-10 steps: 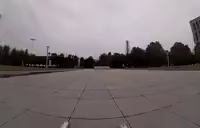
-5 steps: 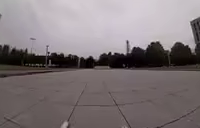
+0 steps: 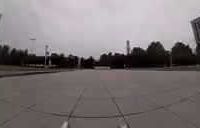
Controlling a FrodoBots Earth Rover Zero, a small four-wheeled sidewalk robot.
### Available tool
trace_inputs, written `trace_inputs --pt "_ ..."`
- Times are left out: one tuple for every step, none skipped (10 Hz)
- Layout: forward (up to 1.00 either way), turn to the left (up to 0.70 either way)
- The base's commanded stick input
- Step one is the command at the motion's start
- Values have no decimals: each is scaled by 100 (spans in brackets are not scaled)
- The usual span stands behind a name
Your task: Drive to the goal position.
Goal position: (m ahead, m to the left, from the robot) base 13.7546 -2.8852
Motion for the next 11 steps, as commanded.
trace_inputs --pt "70 0" --pt "70 0" --pt "70 0" --pt "70 0" --pt "70 0" --pt "70 0" --pt "70 0" --pt "70 0" --pt "70 -1" --pt "70 -2" --pt "70 -2"
